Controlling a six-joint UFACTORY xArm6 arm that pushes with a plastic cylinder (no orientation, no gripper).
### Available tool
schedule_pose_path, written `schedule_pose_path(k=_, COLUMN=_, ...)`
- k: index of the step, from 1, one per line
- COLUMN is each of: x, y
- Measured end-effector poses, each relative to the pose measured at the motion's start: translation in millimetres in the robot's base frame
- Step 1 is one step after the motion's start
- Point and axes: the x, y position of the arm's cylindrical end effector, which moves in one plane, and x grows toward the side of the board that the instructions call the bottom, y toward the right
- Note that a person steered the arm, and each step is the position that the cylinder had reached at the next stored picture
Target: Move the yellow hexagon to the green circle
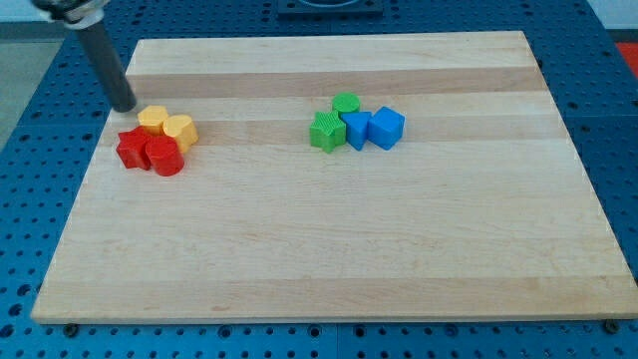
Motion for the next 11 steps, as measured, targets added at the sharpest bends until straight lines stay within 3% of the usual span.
schedule_pose_path(k=1, x=31, y=-6)
schedule_pose_path(k=4, x=39, y=58)
schedule_pose_path(k=9, x=-16, y=114)
schedule_pose_path(k=11, x=-16, y=182)
